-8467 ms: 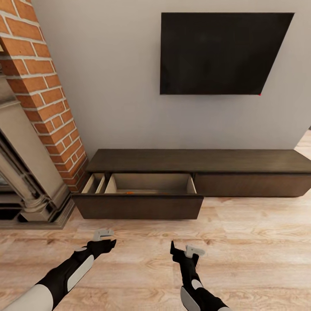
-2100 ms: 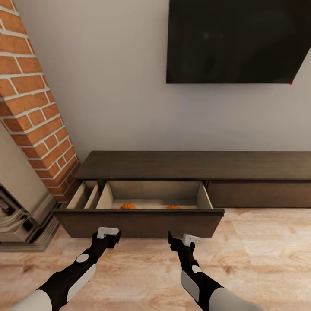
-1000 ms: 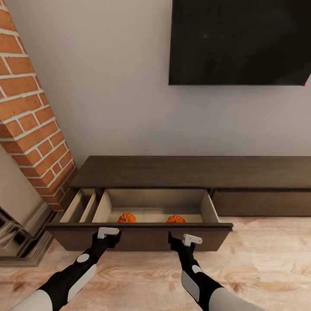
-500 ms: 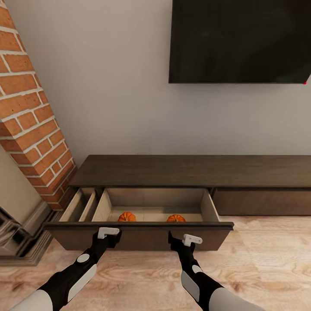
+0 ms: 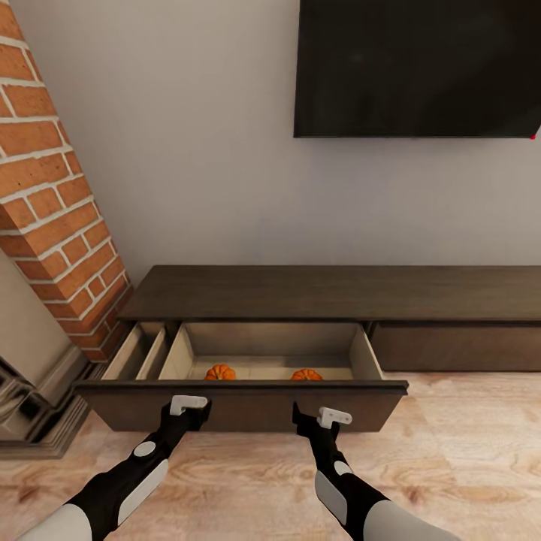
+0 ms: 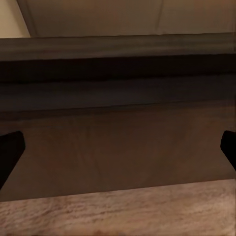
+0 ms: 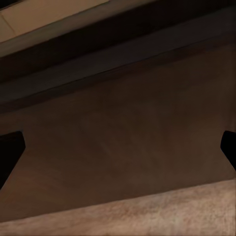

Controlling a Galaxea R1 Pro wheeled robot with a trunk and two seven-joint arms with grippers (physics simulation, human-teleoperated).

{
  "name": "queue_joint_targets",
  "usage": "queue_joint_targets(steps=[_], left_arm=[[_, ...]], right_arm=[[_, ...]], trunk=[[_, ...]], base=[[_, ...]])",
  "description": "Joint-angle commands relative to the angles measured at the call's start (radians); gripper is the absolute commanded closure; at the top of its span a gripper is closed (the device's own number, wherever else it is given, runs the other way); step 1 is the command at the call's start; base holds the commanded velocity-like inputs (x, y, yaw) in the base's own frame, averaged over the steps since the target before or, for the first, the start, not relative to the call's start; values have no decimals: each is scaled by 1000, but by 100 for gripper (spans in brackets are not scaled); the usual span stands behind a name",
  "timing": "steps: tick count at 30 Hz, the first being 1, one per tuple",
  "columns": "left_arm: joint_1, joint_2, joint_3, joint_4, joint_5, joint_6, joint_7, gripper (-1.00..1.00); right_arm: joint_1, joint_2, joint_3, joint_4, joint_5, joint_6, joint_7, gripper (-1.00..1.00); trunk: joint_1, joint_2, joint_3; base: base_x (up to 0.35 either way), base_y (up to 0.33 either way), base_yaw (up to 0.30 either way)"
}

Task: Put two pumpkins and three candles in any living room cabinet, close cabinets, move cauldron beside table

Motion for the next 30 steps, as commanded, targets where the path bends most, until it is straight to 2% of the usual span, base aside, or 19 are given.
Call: queue_joint_targets(steps=[1,20,30], left_arm=[[-1,1,-8,-1,8,-5,8,-100],[-1,1,-7,-1,13,-5,8,-100],[-1,1,-7,-1,14,-5,8,-100]], right_arm=[[-1,0,9,0,-3,-3,-8,-100],[-1,0,9,0,-3,-3,-8,-100],[-1,0,9,0,-3,-3,-8,-100]], trunk=[[4,-8,-4],[77,-141,-64],[77,-141,-64]], base=[[0,0,0],[0,0,0],[0,0,0]])
